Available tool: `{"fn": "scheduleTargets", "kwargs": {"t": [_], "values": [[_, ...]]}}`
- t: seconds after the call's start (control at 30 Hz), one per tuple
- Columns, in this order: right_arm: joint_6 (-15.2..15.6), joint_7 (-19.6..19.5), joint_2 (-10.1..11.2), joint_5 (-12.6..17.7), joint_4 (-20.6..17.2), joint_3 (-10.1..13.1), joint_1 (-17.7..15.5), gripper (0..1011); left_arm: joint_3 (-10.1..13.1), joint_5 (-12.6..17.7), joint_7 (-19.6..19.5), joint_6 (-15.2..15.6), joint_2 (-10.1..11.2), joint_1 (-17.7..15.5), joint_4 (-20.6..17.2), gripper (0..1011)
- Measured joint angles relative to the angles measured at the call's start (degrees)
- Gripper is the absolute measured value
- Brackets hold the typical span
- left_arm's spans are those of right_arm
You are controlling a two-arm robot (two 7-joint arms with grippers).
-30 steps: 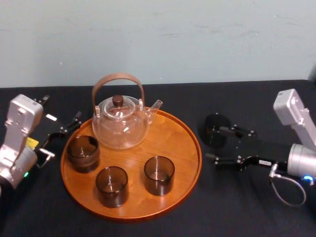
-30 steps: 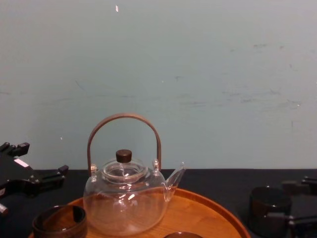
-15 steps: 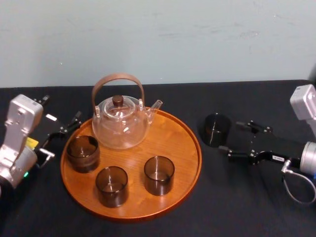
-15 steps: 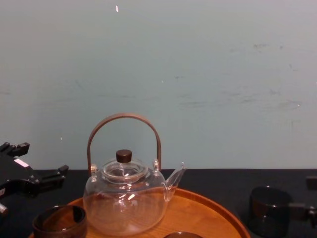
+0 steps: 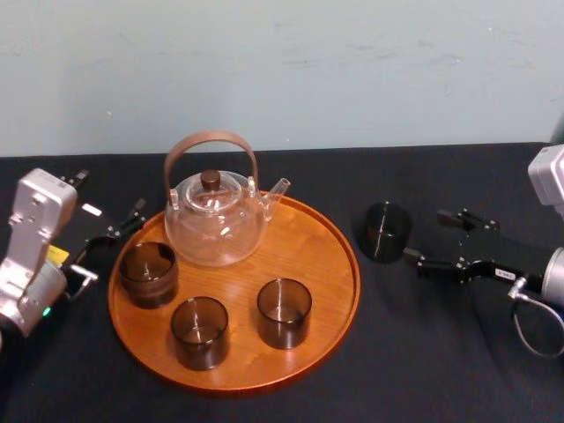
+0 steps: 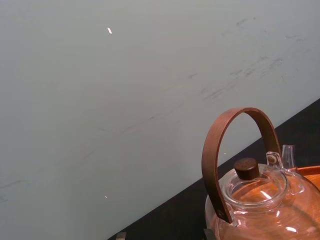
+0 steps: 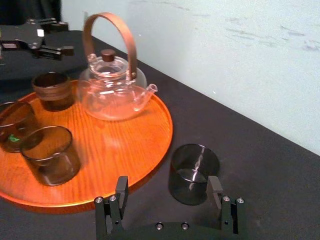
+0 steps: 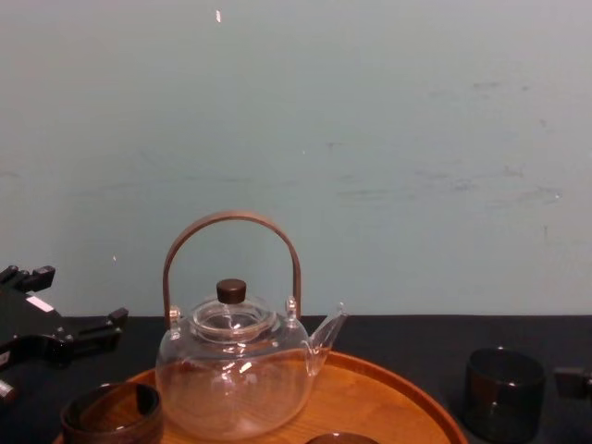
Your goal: Pick up the glass from the table and place it on the tray.
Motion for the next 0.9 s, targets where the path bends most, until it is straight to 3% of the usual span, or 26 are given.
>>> {"fn": "scheduleTargets", "kwargs": {"t": [0.57, 0.9], "values": [[2.76, -2.01, -1.97, -0.24, 3.42, 1.65, 1.08, 1002, 0.00, 0.00, 0.00, 0.00, 0.00, 0.00, 0.00, 1001], [4.20, -0.73, -3.44, -0.58, 6.42, 0.19, 3.50, 1002, 0.00, 0.00, 0.00, 0.00, 0.00, 0.00, 0.00, 1001]]}}
